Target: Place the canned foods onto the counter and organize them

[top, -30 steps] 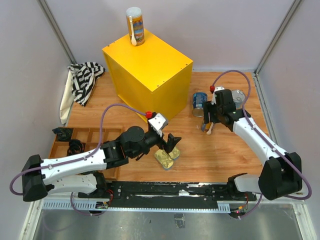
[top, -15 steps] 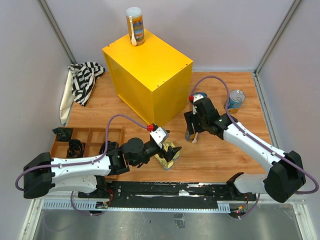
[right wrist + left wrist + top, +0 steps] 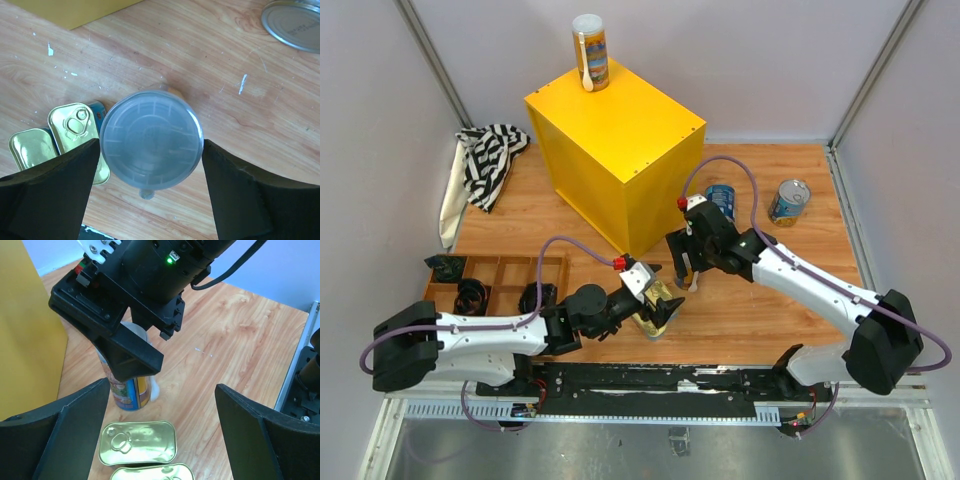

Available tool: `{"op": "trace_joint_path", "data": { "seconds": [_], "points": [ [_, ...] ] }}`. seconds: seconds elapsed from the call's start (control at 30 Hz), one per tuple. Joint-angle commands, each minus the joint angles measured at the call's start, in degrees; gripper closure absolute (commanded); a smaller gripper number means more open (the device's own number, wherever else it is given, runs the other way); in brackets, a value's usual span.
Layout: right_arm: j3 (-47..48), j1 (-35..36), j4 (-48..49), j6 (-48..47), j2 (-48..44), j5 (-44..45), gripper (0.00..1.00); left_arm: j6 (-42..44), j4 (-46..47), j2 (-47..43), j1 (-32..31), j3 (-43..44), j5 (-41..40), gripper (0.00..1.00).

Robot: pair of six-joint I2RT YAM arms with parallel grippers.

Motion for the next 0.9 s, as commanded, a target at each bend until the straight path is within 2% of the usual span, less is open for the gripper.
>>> {"op": "trace_joint_path", "data": {
  "seconds": [0.0,0.4,0.7,0.87],
  "points": [
    [2.02,0.96,-2.09,1.67,0.02,-1.22,0.16,1.45,5.01,1.68,-0.54,-0.65,-1.34,0.09],
    [1.95,0.95,-4.38,1.35,-4.76,0.82,0.13,1.89,9.38,9.4,-0.54,1.27,0.21,0.08],
    [1.6,0.85,-5.69,2.07,-11.09,7.4,0.11,2.25,16.01,15.56,-0.47,2.28,-6.73,0.05],
    [0.28,0.71,-5.65,1.91,-14.56,11.72,0.09,2.43,18.97,20.9,0.6,4.86,-6.79,0.03]
  ]
}}
